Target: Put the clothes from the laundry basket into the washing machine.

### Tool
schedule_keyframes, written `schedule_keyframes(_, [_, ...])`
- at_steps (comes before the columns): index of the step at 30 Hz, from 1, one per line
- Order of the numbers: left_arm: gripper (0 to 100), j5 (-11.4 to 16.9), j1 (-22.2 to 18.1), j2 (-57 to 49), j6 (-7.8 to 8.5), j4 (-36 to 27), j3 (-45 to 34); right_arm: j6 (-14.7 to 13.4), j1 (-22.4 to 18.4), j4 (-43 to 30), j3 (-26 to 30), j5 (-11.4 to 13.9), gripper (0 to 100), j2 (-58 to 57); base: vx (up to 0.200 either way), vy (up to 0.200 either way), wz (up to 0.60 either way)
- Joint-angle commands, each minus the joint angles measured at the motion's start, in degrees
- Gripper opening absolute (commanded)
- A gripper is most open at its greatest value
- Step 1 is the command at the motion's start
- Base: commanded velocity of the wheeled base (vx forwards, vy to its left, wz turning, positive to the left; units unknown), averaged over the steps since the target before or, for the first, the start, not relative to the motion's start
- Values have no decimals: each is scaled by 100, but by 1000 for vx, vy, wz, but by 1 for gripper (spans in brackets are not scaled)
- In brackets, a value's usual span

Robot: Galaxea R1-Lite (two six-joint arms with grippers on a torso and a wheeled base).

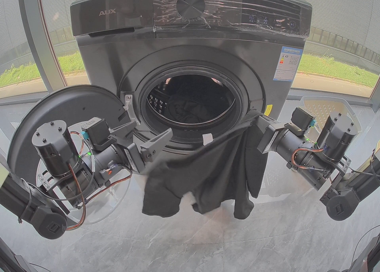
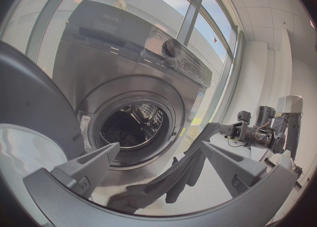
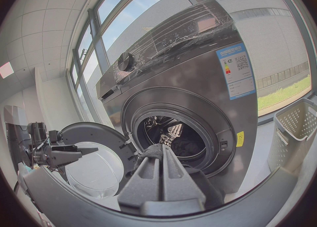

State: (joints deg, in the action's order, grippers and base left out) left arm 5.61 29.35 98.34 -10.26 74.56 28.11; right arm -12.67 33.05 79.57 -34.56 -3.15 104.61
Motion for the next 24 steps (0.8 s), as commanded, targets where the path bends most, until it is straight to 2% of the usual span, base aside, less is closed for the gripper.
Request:
schedule_keyframes(1, [100, 19, 123, 203, -2, -29, -34, -8, 88, -29, -104, 7, 0, 130, 0, 0, 0])
schedule_keyframes(15, [100, 2, 677, 1425, 33, 112, 45, -17, 343, -469, -728, -2, 0, 69, 0, 0, 0])
schedule_keyframes(21, [100, 2, 712, 1970, 209, 472, 80, -17, 360, -679, -1044, 7, 0, 60, 0, 0, 0])
schedule_keyframes(24, [100, 2, 694, 2172, 218, 683, 116, -17, 378, -767, -1141, 16, 0, 60, 0, 0, 0])
